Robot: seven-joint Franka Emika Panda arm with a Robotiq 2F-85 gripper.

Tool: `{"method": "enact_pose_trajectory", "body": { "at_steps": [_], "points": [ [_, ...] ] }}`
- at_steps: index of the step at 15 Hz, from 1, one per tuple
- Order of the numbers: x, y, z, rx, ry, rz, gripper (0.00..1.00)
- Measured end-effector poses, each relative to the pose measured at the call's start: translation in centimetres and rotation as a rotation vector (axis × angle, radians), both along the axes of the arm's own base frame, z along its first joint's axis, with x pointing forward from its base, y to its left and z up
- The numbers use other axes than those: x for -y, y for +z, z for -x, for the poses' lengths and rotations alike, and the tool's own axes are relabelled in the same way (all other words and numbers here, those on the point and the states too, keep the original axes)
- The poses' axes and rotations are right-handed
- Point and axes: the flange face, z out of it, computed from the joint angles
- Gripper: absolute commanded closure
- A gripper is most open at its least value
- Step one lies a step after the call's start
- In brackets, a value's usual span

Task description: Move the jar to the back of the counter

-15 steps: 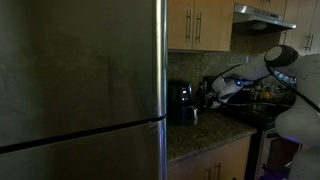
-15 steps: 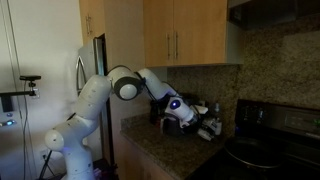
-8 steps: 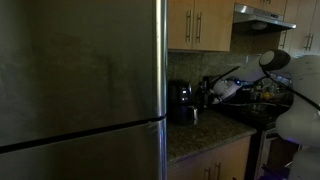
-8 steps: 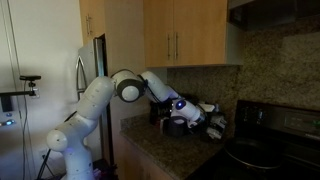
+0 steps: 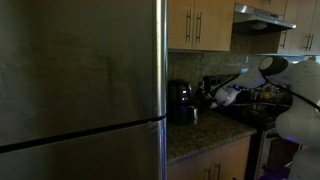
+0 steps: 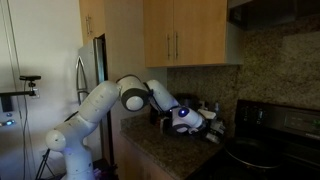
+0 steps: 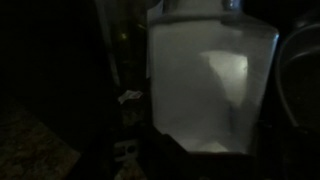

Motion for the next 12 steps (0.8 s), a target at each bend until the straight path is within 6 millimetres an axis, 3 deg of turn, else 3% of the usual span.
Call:
{"method": "enact_pose_trajectory", "body": {
  "at_steps": [4,10,11,12],
  "points": [
    [-0.9,-3.0,0.7,-0.040,0.010,-0.046,0.56],
    [0.0,-3.9,0.9,-0.051,-0.031,-0.057,0.56],
    [0.1,-3.9,0.8,-0.050,-0.046,-0.066,0.31],
    [0.0,-3.9,0.7,-0.047,-0.064,-0.082,0.31]
  ]
}}
